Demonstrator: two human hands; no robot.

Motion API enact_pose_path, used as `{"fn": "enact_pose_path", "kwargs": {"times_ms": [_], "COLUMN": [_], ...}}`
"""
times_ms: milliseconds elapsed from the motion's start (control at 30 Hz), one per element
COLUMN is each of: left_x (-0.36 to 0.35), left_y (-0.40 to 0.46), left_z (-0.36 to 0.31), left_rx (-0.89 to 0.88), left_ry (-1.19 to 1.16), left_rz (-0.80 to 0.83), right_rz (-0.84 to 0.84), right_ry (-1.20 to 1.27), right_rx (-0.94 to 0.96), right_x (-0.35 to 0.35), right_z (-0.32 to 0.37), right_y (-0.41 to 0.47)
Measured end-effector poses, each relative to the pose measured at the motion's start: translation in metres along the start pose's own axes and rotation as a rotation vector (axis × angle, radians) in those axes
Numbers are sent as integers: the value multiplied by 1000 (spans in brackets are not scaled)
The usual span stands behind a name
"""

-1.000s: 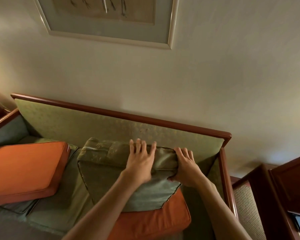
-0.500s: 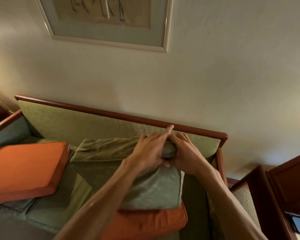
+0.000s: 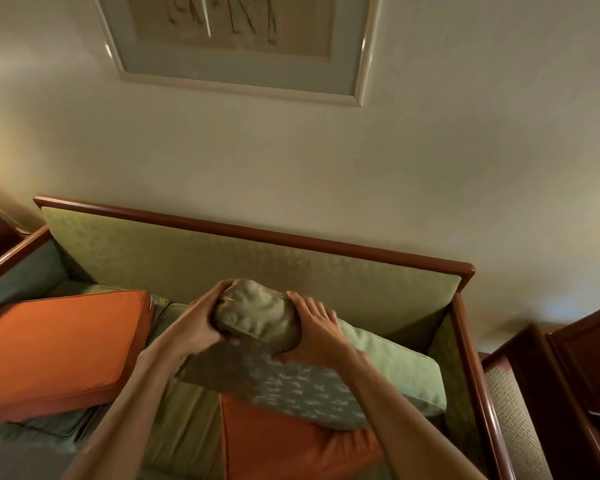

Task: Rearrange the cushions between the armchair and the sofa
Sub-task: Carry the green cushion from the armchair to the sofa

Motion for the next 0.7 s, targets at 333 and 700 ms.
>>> {"fn": "enact_pose_path", "kwargs": {"times_ms": [333,700], "left_x": [24,-77], "left_y": [1,18], "left_z": [145,93], "left_rx": [321,-148], "left_ry": [398,886], "left_rz": [211,304], "right_rz": [143,135], "right_ry": [-247,-348], "right_rx": [-163,-106], "right_x": [-56,-74], "right_z": [-65,-43], "right_y": [-11,-11]}}
Point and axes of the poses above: each hand's wrist, its own y-axis towards the middle knuckle, its own x-axis out of the back of the hand, z = x × y, the point moved 8 cm from there along y, towards the middle knuckle, and after that the axes turned 14 degrees about -z, right-handed, at the moved point
